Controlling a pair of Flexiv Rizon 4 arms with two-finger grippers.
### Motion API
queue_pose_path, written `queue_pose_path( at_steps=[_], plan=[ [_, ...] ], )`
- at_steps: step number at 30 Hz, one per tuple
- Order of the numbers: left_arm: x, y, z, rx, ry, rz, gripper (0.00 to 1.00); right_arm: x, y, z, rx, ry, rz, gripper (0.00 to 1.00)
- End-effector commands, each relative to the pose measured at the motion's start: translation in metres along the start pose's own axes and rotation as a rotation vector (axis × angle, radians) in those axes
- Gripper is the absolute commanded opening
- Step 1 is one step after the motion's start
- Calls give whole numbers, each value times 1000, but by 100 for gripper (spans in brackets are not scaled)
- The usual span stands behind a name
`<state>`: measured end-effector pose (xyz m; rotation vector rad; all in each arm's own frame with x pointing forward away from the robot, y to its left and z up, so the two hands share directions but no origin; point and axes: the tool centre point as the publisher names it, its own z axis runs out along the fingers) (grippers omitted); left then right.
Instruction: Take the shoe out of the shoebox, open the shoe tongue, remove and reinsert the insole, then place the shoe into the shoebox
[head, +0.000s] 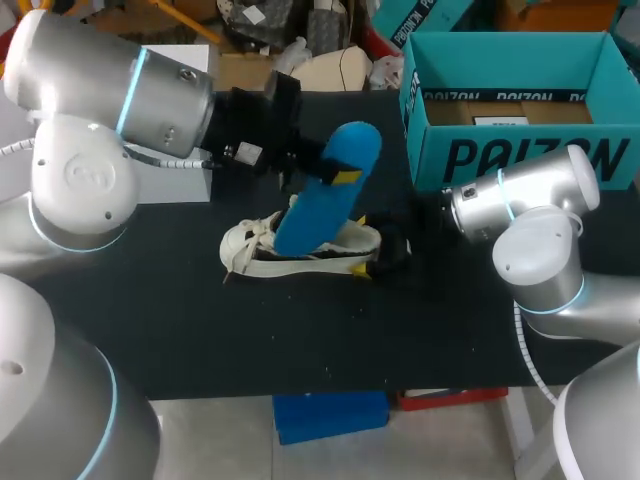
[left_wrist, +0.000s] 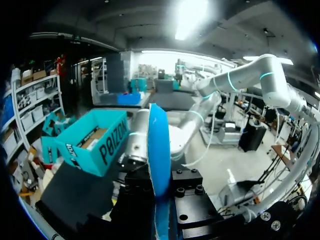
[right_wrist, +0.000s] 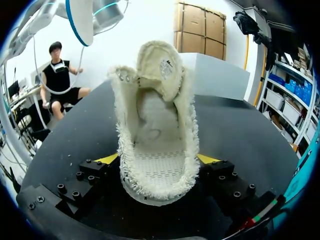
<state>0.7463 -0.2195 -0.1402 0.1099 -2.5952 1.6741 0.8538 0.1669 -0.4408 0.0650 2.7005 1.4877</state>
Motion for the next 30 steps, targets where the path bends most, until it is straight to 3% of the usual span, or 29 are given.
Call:
queue_pose_path(
  at_steps=[1,13,25,30],
  plan=[
    [17,-10,-19,233,-38,-139,0,0,-2,3,2,0,2,0],
    [44,-76,-36,391,92,-188,0,0,-2,3,2,0,2,0],
    [79,-127,-51,395,175,-134,0,0,-2,3,2,0,2,0],
    [93,-148,-58,434,218,-135,0,0,-2,3,2,0,2,0]
  ],
)
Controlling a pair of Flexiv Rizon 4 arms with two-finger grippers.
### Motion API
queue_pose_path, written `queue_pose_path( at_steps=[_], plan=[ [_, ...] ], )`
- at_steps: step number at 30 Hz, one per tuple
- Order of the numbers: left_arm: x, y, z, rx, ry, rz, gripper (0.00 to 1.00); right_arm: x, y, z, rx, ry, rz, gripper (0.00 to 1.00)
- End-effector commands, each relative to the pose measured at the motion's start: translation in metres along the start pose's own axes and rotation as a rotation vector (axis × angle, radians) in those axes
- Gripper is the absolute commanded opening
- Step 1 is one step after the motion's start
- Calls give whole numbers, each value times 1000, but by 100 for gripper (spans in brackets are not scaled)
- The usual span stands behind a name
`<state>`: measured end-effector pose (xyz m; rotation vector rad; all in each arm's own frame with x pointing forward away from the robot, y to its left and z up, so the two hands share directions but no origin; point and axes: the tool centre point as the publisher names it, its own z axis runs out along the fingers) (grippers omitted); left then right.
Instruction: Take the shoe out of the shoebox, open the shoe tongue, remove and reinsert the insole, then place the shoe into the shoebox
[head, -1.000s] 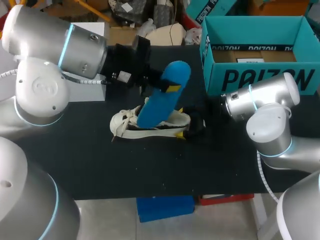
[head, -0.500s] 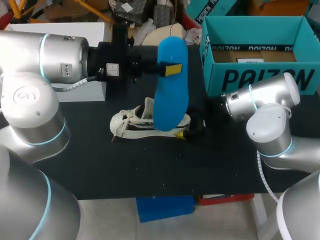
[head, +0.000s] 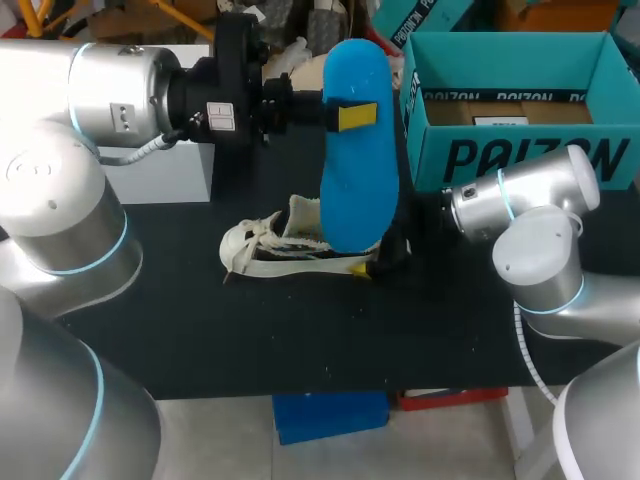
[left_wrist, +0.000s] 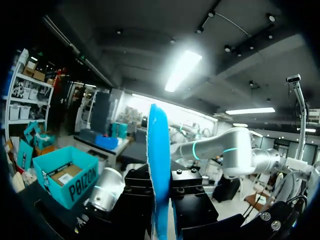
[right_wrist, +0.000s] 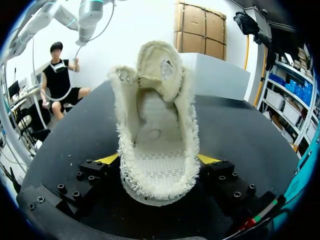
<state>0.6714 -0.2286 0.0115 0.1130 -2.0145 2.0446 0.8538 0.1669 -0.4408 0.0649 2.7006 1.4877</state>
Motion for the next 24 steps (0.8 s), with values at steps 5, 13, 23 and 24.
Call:
queue_pose_path(
  at_steps=[5,13,23,24],
  plan=[
    [27,-29,13,-3,58,17,0,0,-2,3,2,0,2,0],
    [56,-51,23,26,129,34,0,0,-2,3,2,0,2,0],
    [67,-61,24,39,137,33,0,0,-2,3,2,0,2,0],
    [67,-61,24,39,137,33,0,0,-2,3,2,0,2,0]
  ],
)
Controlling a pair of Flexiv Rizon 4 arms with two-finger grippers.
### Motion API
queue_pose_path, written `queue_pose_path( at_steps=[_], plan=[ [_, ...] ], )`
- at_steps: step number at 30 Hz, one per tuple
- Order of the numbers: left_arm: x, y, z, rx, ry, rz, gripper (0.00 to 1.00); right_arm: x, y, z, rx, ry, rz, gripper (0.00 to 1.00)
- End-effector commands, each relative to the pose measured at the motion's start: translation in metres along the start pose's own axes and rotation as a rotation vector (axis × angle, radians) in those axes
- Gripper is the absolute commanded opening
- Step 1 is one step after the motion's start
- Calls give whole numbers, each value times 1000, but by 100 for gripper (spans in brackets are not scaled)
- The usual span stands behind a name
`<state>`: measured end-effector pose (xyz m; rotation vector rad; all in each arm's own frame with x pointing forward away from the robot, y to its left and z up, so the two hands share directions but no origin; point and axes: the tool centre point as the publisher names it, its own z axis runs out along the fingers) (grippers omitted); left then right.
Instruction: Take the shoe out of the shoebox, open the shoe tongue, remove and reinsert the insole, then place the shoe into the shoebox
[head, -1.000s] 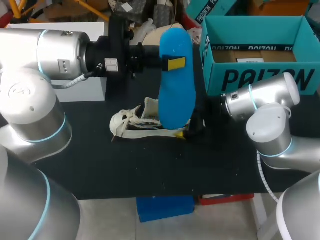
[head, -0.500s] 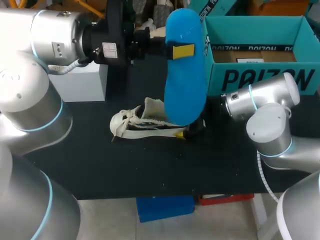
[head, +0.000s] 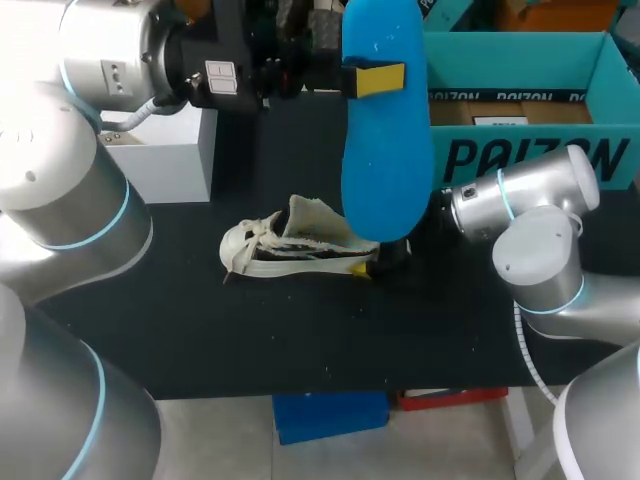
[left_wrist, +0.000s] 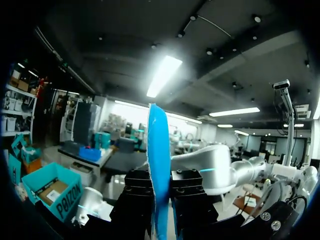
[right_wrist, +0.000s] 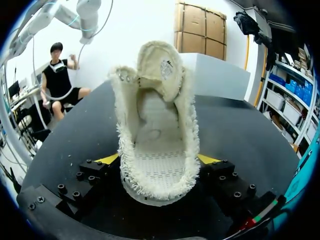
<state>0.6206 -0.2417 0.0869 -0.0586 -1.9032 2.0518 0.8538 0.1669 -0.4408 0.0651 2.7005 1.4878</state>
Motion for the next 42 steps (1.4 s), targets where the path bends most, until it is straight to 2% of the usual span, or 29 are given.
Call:
queue_pose_path(
  at_steps=[1,5,6,7,8,9,10,15,20,28,33,42],
  plan=[
    [1,0,2,-1,-5,-1,0,0,-2,3,2,0,2,0],
    [1,0,2,-1,-5,-1,0,1,-2,2,1,0,1,0],
    [1,0,2,-1,-5,-1,0,2,-2,2,16,12,8,0],
    [1,0,2,-1,-5,-1,0,3,-3,0,64,26,15,0],
    [1,0,2,-1,-5,-1,0,4,-4,-2,97,37,27,25],
    [1,0,2,-1,-5,-1,0,4,-6,-4,126,45,37,65],
    [1,0,2,-1,-5,-1,0,5,-6,-7,157,45,44,100],
    [1,0,2,-1,-5,-1,0,9,-9,-18,330,58,102,100],
    [1,0,2,-1,-5,-1,0,12,-6,-22,478,23,150,100],
    [1,0,2,-1,-5,-1,0,13,-2,-24,659,-27,151,100],
    [1,0,2,-1,-5,-1,0,8,6,-22,772,12,87,100],
    [1,0,2,-1,-5,-1,0,6,16,-15,920,75,69,100]
  ],
)
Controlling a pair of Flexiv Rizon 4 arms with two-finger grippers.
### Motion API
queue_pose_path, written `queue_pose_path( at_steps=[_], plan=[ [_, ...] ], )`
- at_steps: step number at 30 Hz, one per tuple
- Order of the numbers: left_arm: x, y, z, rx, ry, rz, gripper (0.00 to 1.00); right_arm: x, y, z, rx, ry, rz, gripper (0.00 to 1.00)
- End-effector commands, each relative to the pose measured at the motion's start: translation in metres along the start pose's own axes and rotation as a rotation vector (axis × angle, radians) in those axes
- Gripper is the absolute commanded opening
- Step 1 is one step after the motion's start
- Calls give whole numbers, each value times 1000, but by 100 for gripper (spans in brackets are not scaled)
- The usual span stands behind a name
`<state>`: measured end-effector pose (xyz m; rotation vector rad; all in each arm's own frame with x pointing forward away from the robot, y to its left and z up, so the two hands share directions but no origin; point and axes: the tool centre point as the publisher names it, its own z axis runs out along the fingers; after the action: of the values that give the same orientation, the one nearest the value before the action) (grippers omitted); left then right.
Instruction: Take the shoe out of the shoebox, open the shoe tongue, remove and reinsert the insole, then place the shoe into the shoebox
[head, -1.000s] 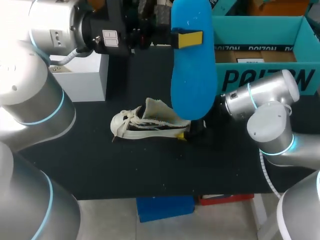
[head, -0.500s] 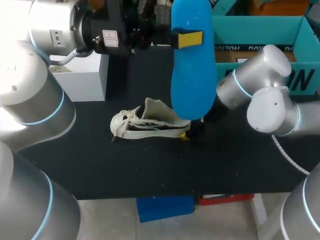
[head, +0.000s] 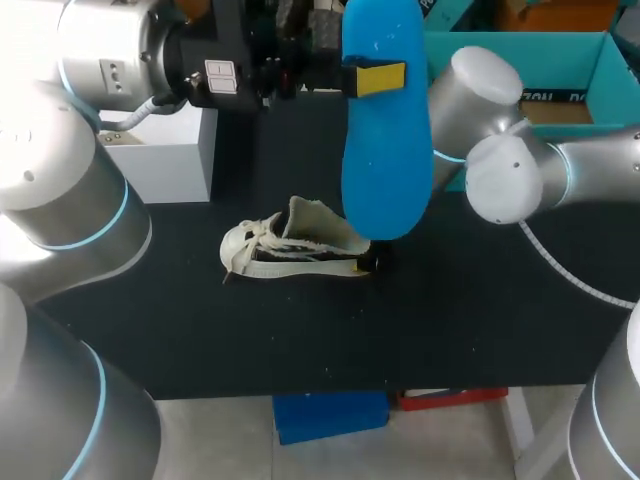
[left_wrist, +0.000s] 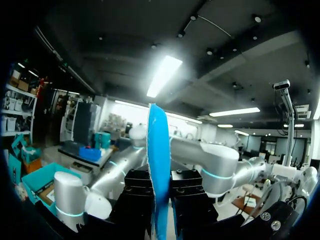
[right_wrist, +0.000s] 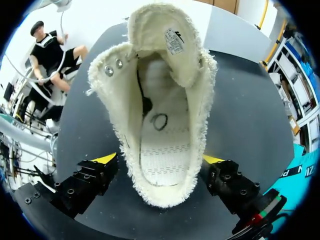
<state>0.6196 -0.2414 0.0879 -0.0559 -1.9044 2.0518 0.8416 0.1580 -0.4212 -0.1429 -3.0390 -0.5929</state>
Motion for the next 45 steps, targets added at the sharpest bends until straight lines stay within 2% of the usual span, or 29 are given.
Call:
queue_pose_path(
  at_steps=[1,5,15,18,37,40,45],
  plan=[
    [0,1,2,-1,-3,0,0,-5,7,0,308,4,4,100],
    [0,1,2,-1,-3,0,0,-4,11,0,363,-12,9,100],
    [0,1,2,-1,-3,0,0,4,14,6,391,-39,-1,100],
    [0,1,2,-1,-3,0,0,5,15,7,428,-32,-13,100],
    [0,1,2,-1,-3,0,0,8,11,9,435,-65,-26,100],
    [0,1,2,-1,-3,0,0,8,10,7,415,-77,-34,100],
    [0,1,2,-1,-3,0,0,8,9,5,255,-96,-87,100]
  ],
)
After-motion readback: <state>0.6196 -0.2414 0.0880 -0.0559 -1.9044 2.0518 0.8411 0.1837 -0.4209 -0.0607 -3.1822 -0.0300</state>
